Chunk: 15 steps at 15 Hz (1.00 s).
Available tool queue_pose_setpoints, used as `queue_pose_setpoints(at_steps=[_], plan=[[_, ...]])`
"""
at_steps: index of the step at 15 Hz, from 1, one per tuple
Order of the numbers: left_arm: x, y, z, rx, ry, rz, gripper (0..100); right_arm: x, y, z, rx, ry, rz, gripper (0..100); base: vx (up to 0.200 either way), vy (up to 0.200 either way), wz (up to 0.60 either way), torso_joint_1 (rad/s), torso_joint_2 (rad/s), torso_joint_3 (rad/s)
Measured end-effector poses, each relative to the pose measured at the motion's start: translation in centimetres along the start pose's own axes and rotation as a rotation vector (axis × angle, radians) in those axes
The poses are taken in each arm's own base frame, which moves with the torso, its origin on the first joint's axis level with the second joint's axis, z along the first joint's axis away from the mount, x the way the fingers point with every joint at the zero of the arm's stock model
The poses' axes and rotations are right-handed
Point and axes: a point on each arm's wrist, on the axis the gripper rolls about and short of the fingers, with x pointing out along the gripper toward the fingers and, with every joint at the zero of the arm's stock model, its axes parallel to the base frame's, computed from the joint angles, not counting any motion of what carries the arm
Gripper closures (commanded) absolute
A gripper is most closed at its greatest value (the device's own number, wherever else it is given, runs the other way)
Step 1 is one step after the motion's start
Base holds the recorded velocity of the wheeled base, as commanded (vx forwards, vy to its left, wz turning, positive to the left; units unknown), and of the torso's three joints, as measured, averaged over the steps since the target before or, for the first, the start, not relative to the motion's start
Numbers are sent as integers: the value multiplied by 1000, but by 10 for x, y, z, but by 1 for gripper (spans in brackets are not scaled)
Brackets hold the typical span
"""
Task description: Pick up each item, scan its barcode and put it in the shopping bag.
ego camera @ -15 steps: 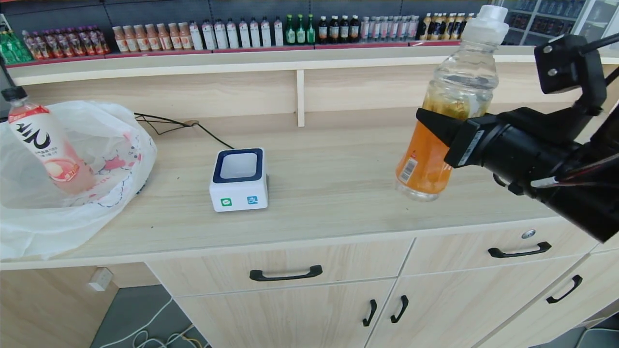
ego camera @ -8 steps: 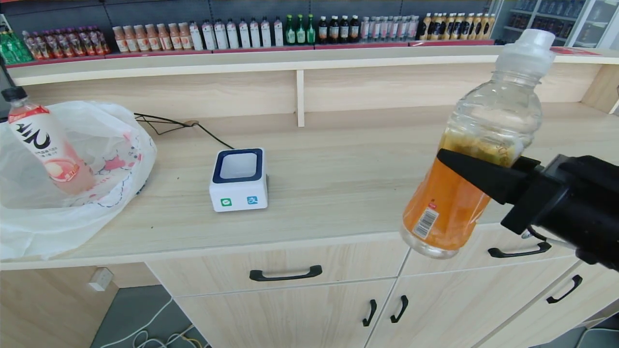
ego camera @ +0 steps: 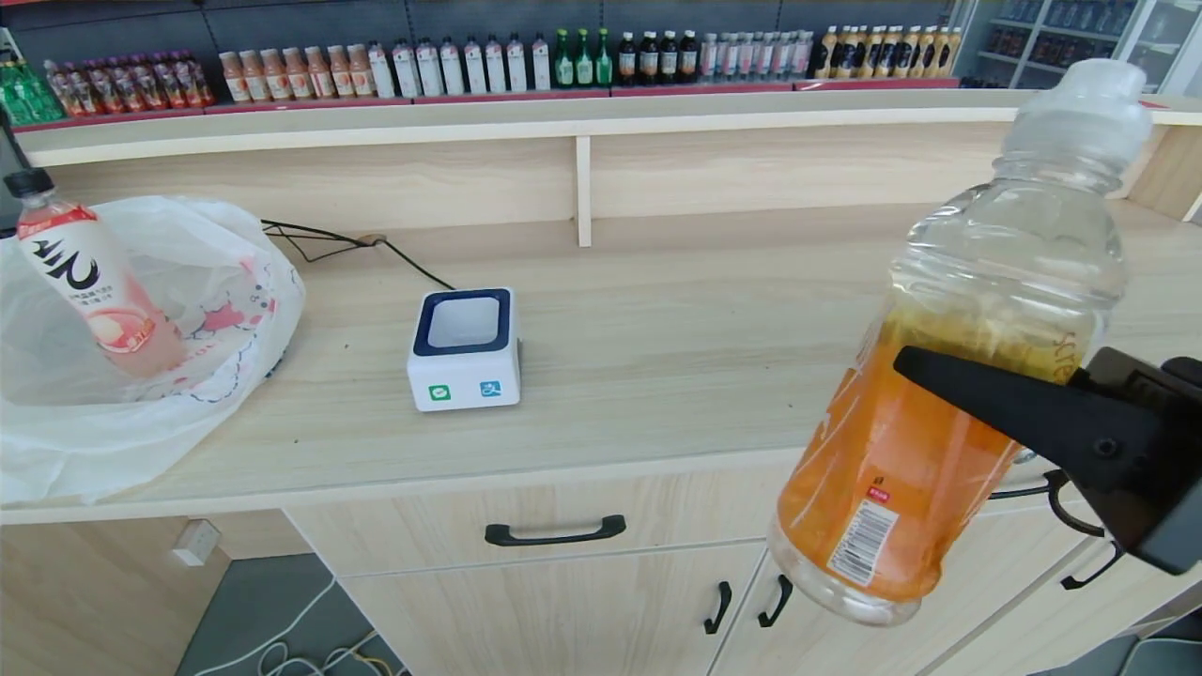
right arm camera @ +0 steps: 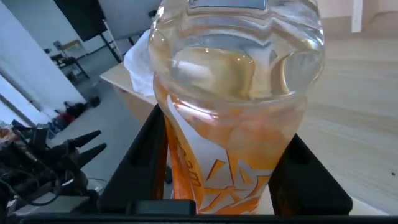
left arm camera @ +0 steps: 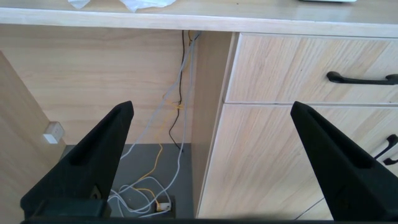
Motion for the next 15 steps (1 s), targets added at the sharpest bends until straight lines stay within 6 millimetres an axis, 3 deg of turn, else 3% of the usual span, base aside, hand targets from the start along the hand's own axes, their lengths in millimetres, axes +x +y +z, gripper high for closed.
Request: queue_pose_setpoints(at_steps=[4, 7, 15], plan=[[0, 0, 0, 0, 0, 0, 0, -1, 8, 7, 65, 16, 231, 100, 0, 0, 0, 0, 0, 0], [0, 0, 0, 0, 0, 0, 0, 2, 10, 8, 135, 37, 273, 100, 0, 0, 0, 0, 0, 0], [0, 0, 0, 0, 0, 0, 0, 34, 26, 0, 337, 15, 439, 100, 0, 0, 0, 0, 0, 0]])
